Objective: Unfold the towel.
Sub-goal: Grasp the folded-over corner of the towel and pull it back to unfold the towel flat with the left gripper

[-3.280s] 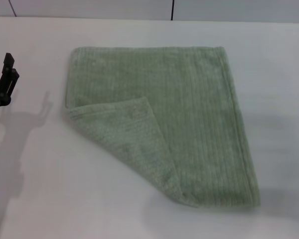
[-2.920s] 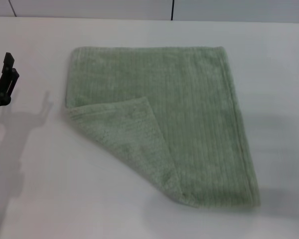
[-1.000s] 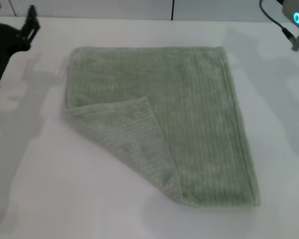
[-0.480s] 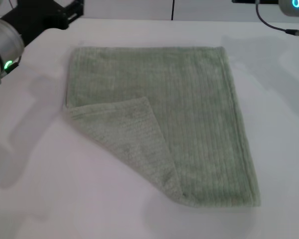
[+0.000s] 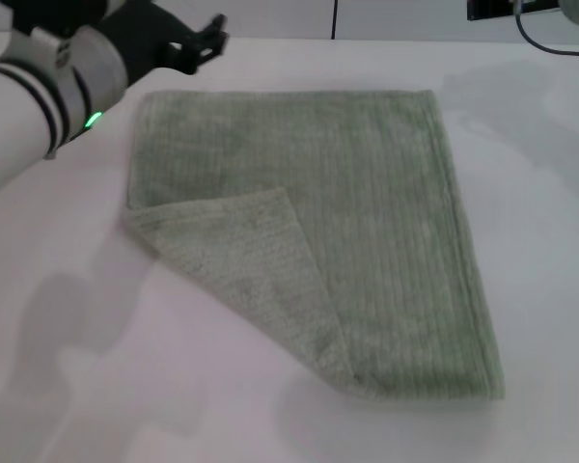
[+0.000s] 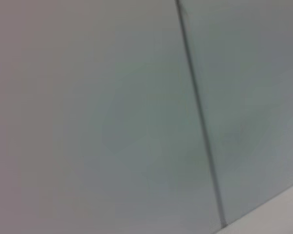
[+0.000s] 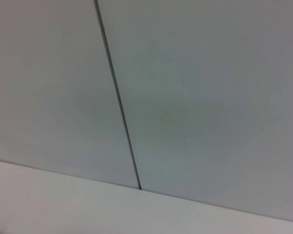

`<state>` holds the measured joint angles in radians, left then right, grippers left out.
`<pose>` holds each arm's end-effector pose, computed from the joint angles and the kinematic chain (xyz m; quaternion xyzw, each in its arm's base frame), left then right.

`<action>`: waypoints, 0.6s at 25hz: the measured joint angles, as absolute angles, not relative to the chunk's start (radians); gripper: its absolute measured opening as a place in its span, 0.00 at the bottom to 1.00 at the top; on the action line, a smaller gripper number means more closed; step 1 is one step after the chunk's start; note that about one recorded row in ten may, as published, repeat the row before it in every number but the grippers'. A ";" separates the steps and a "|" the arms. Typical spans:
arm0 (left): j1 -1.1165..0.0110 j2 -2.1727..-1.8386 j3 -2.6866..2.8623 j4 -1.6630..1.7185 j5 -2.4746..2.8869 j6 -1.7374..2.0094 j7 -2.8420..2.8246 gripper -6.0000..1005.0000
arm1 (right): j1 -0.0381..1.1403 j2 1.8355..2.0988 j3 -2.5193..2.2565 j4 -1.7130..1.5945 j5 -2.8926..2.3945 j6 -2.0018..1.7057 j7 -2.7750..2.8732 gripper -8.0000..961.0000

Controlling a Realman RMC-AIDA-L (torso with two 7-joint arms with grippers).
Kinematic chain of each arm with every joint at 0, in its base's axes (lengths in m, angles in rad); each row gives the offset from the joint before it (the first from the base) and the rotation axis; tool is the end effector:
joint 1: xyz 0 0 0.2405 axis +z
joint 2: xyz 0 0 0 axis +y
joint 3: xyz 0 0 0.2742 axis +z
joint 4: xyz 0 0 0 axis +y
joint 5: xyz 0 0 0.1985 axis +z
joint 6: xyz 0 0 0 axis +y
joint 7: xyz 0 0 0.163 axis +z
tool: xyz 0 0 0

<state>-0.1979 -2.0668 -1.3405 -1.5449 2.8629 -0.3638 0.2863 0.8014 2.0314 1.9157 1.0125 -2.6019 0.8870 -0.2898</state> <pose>-0.1818 0.3796 -0.0046 -0.8328 -0.1684 -0.1045 0.5169 0.1797 0.4853 0.0121 -0.8123 0.4242 0.0576 0.3960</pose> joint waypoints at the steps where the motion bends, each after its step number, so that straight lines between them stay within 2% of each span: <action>1: -0.210 -2.061 -1.337 -1.559 2.848 -0.393 0.274 0.77 | 0.803 2.030 1.919 1.011 -2.605 0.891 -0.300 0.01; 15: -0.208 -2.062 -1.329 -1.611 2.841 -0.458 0.276 0.77 | 0.839 2.032 1.936 0.951 -2.588 0.956 -0.390 0.01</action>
